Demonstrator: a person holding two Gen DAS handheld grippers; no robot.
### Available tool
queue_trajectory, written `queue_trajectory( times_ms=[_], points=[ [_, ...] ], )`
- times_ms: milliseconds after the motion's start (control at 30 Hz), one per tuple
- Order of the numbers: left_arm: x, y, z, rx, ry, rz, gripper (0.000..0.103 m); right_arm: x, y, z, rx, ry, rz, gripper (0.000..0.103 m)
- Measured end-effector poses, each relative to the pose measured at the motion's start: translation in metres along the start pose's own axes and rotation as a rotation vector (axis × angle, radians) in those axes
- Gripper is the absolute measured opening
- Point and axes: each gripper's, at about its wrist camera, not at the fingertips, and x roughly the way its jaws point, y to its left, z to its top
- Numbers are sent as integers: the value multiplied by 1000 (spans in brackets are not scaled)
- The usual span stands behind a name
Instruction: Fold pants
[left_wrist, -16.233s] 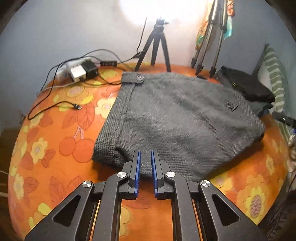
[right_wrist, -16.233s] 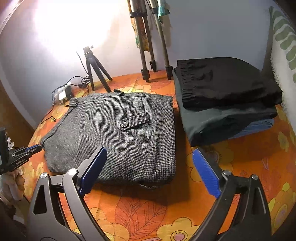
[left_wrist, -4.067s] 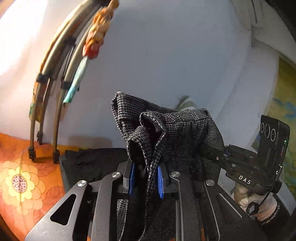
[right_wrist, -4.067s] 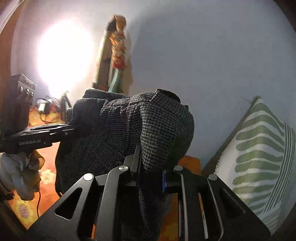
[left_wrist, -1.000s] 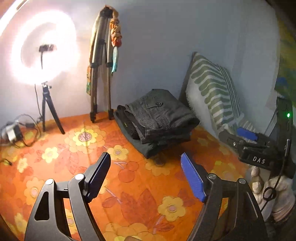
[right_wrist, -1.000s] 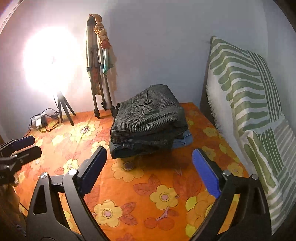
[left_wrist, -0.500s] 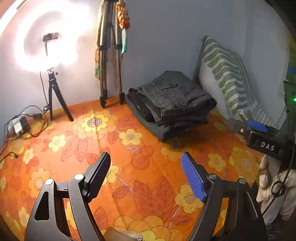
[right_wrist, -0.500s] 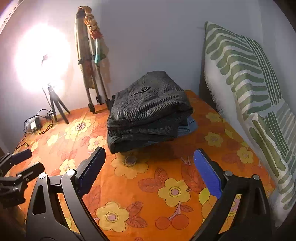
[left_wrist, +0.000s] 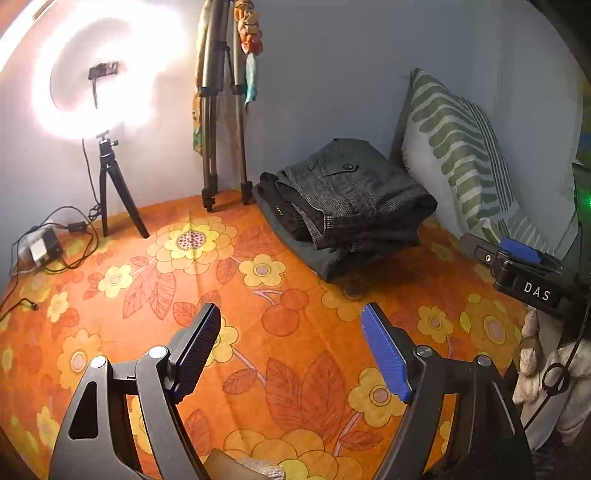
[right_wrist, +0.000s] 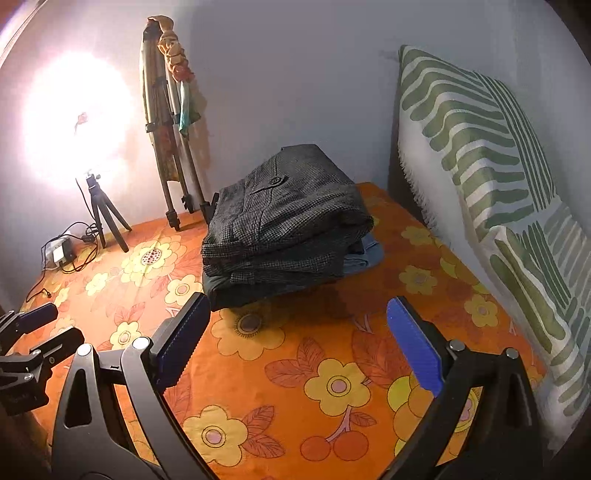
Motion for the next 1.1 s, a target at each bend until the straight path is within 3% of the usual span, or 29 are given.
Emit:
queue_trajectory(
  times_ms=[1100],
  points=[
    [-7,1,3,12,-13,-6,79,0,3,-3,5,11,-3,98]
  ],
)
